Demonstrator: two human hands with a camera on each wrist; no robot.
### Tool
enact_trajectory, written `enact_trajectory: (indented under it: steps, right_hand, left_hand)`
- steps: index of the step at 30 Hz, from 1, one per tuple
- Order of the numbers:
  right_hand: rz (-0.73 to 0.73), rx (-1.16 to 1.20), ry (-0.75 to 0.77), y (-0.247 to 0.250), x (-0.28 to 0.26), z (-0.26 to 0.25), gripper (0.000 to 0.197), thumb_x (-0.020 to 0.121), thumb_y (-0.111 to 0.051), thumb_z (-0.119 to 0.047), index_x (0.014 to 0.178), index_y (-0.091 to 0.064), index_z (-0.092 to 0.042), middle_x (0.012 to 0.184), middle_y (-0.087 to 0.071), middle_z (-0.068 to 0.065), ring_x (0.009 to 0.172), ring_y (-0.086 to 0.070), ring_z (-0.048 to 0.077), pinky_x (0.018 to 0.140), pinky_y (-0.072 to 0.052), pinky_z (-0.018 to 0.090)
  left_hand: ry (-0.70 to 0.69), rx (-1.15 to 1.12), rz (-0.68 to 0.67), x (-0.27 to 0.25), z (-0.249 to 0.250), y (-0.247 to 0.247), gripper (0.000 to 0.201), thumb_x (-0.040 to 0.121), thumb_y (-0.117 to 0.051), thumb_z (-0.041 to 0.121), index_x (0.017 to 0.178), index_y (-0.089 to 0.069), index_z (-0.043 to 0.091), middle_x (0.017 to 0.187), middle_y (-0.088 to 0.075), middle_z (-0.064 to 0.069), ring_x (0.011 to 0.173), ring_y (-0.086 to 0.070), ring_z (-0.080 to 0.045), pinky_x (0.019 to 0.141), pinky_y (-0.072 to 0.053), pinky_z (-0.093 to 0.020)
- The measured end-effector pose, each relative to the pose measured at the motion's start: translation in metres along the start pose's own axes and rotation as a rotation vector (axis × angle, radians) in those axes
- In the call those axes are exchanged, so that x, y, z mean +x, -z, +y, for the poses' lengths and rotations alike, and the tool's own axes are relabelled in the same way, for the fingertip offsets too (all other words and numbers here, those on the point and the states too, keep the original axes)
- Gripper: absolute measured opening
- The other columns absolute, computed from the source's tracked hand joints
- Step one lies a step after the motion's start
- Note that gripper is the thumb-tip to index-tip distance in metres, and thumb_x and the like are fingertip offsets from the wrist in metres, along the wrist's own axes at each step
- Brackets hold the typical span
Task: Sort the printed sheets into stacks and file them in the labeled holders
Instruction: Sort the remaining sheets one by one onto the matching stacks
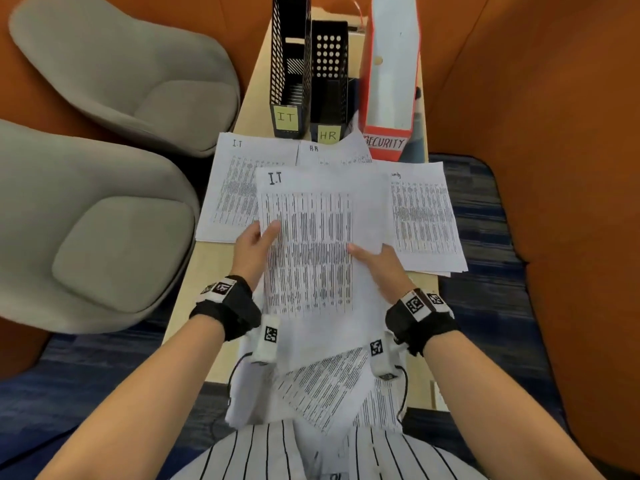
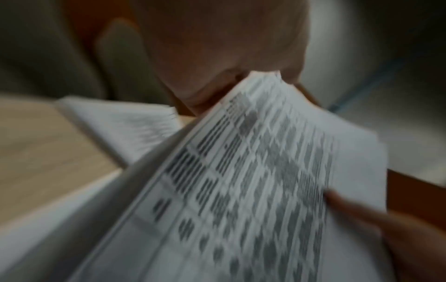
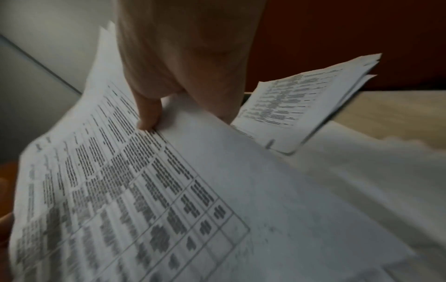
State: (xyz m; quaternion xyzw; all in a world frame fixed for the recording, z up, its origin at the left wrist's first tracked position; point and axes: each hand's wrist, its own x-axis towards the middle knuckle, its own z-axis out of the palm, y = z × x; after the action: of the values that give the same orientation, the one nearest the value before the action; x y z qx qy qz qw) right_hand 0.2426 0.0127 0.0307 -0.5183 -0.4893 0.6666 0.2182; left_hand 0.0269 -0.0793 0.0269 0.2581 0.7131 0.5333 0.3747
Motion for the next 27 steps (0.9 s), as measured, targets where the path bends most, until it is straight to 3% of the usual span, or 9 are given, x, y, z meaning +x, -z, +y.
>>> enact_trajectory:
  steps: [3, 6, 9, 13, 16, 19, 22, 25, 27]
  right_hand:
    - [0.045, 0.068, 0.156, 0.0, -0.003, -0.035, 0.024, 0.082, -0.075, -0.03, 0.103, -0.063, -0.026, 0.106, -0.072, 0.0, 0.103, -0.068, 0.02, 0.094, -0.053, 0.039]
    - [0.066, 0.107, 0.32, -0.002, -0.007, -0.061, 0.023, 0.079, -0.078, -0.019, 0.098, -0.066, -0.025, 0.099, -0.072, -0.001, 0.096, -0.07, 0.017, 0.087, -0.057, 0.037]
    - [-0.006, 0.058, 0.376, -0.003, -0.011, -0.058, 0.032, 0.077, -0.081, -0.018, 0.103, -0.065, -0.027, 0.108, -0.072, 0.004, 0.104, -0.068, 0.019, 0.089, -0.056, 0.034]
    - [-0.04, -0.028, 0.23, -0.006, 0.002, -0.012, 0.042, 0.074, -0.082, -0.03, 0.111, -0.065, -0.02, 0.109, -0.071, 0.002, 0.103, -0.068, 0.015, 0.087, -0.054, 0.031]
    - [0.001, -0.039, 0.111, -0.011, 0.016, 0.021, 0.041, 0.08, -0.078, -0.023, 0.118, -0.065, -0.015, 0.111, -0.071, 0.0, 0.104, -0.068, 0.017, 0.091, -0.054, 0.035]
    - [0.074, -0.023, 0.074, -0.023, 0.025, 0.025, 0.037, 0.079, -0.079, -0.025, 0.112, -0.068, -0.014, 0.108, -0.073, 0.003, 0.1, -0.069, 0.019, 0.094, -0.054, 0.045]
    - [0.087, 0.063, 0.149, -0.033, 0.034, 0.004, 0.026, 0.084, -0.074, -0.027, 0.109, -0.066, -0.021, 0.108, -0.072, -0.003, 0.103, -0.067, 0.014, 0.095, -0.051, 0.035]
    - [0.062, 0.2, 0.163, -0.034, 0.049, -0.01, 0.036, 0.088, -0.069, -0.032, 0.122, -0.061, -0.023, 0.123, -0.066, -0.005, 0.118, -0.059, 0.016, 0.104, -0.044, 0.036]
    - [0.075, 0.219, 0.111, -0.035, 0.06, -0.013, 0.048, 0.088, -0.068, -0.036, 0.132, -0.055, -0.021, 0.131, -0.062, -0.004, 0.124, -0.054, 0.018, 0.108, -0.039, 0.041]
  left_hand:
    - [-0.231, 0.068, 0.032, -0.008, 0.037, -0.007, 0.027, 0.099, -0.043, 0.03, 0.073, -0.037, 0.03, 0.072, -0.032, 0.016, 0.061, -0.033, 0.005, 0.06, -0.029, -0.012]
    - [-0.473, -0.066, 0.148, -0.018, 0.065, -0.014, 0.012, 0.098, -0.036, 0.007, 0.092, -0.044, 0.013, 0.081, -0.047, 0.011, 0.07, -0.044, 0.005, 0.066, -0.039, -0.018]
    - [-0.538, -0.133, 0.157, -0.02, 0.063, -0.015, 0.033, 0.088, -0.032, -0.005, 0.098, -0.042, 0.025, 0.086, -0.05, 0.01, 0.072, -0.047, 0.008, 0.065, -0.04, -0.017]
    - [-0.252, -0.079, 0.183, -0.008, 0.012, -0.016, 0.039, 0.086, -0.034, 0.002, 0.105, -0.04, 0.035, 0.077, -0.043, 0.013, 0.057, -0.042, 0.008, 0.057, -0.033, -0.018]
    - [-0.023, 0.013, 0.138, -0.002, -0.02, -0.021, 0.026, 0.082, -0.037, 0.015, 0.106, -0.04, 0.022, 0.076, -0.045, 0.013, 0.063, -0.042, -0.003, 0.064, -0.035, -0.028]
    - [-0.013, 0.015, 0.168, 0.001, -0.019, -0.028, 0.021, 0.081, -0.038, 0.016, 0.101, -0.039, 0.013, 0.073, -0.045, 0.004, 0.063, -0.04, -0.014, 0.06, -0.033, -0.028]
    - [-0.043, -0.021, 0.259, 0.013, -0.007, -0.026, 0.01, 0.09, -0.04, 0.005, 0.099, -0.039, 0.011, 0.072, -0.042, 0.003, 0.061, -0.04, -0.013, 0.056, -0.032, -0.025]
    - [0.092, 0.045, 0.2, 0.026, -0.007, -0.014, 0.039, 0.091, -0.048, 0.023, 0.127, -0.04, 0.011, 0.115, -0.056, -0.008, 0.105, -0.055, -0.028, 0.087, -0.045, -0.035]
    - [0.18, 0.141, 0.111, 0.029, -0.011, -0.008, 0.053, 0.094, -0.048, 0.019, 0.143, -0.032, 0.009, 0.139, -0.043, -0.009, 0.128, -0.043, -0.026, 0.103, -0.035, -0.035]
